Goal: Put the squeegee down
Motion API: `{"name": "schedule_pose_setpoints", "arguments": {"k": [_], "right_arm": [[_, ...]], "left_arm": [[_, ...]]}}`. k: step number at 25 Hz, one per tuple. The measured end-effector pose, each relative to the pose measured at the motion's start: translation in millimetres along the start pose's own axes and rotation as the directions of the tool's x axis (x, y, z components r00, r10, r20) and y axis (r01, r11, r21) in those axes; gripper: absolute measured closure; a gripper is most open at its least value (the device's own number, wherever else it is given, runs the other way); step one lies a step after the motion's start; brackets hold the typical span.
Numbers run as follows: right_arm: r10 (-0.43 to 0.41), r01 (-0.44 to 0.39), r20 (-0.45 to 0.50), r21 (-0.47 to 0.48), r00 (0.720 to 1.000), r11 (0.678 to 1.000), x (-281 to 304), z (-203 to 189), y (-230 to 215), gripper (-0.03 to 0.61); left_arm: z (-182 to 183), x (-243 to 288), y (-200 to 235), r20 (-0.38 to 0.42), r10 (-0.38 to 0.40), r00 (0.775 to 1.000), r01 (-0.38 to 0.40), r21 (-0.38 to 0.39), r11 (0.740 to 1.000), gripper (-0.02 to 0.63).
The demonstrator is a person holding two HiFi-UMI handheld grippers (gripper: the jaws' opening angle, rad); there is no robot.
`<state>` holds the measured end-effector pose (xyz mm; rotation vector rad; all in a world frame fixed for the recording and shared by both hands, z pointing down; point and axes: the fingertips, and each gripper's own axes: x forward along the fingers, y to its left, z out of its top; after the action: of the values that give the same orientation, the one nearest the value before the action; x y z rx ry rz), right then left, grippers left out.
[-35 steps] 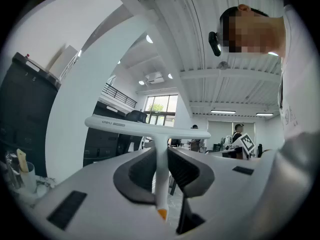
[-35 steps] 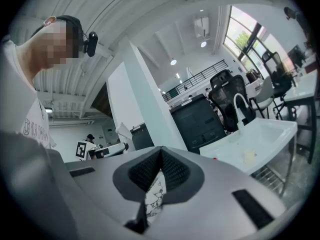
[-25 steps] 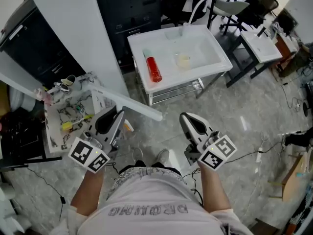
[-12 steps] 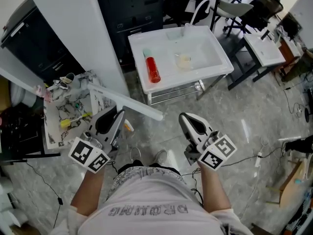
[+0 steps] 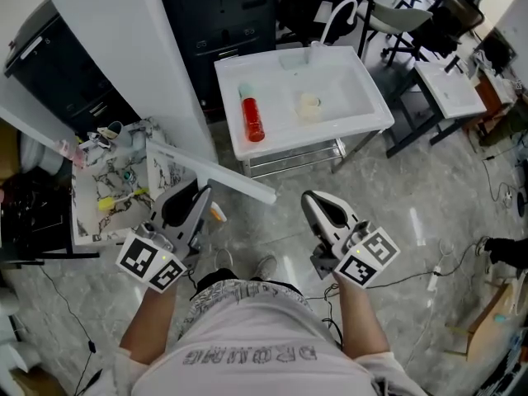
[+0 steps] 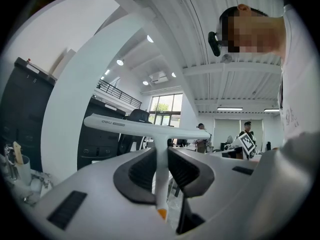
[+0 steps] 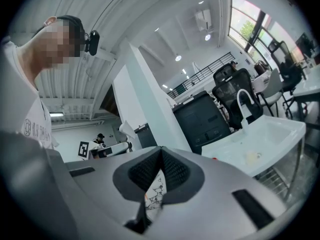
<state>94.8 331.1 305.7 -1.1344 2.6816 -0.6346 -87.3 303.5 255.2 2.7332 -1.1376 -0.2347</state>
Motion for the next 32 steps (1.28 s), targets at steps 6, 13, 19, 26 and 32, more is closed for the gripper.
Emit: {"name": "schedule_pose_setpoints", "arguments": {"k": [6,13,19,26,32], "right_arm": [[0.015,-0.015,-0.007,0.012,1.0,1.0,-9.2,3.0,-15.5,0.571],[0.029,-0.029,-0.013,0.025,0.999,0.999,-10.3,7.3,-34.3,0.571],[0.036,-0.035,-0.02,0.028,0.999,0.999,-7.8,8.2,-51.0,0.571],[0.034,-0.034,-0.028,0.021,0.999,0.999,-1.5,12.1,-67.6,0.571],[0.03,-0.03,-0.037,0.018,0.999,0.999,12.2,16.8,-82.6,0.571]], "left_arm": [[-5.3,11.1,-10.5,-0.009,0.02,1.0,-0.02,0.001,1.0,0.528],[-10.7,27.8,-11.9,-0.017,0.035,0.999,-0.035,0.004,0.999,0.528],[-16.6,40.6,-9.7,-0.022,0.044,0.999,-0.043,0.005,0.999,0.528],[-20.0,58.1,-2.7,-0.012,0.043,0.999,-0.043,0.005,0.999,0.528],[-20.6,72.9,12.3,-0.009,0.043,0.999,-0.043,-0.003,0.999,0.528]]}}
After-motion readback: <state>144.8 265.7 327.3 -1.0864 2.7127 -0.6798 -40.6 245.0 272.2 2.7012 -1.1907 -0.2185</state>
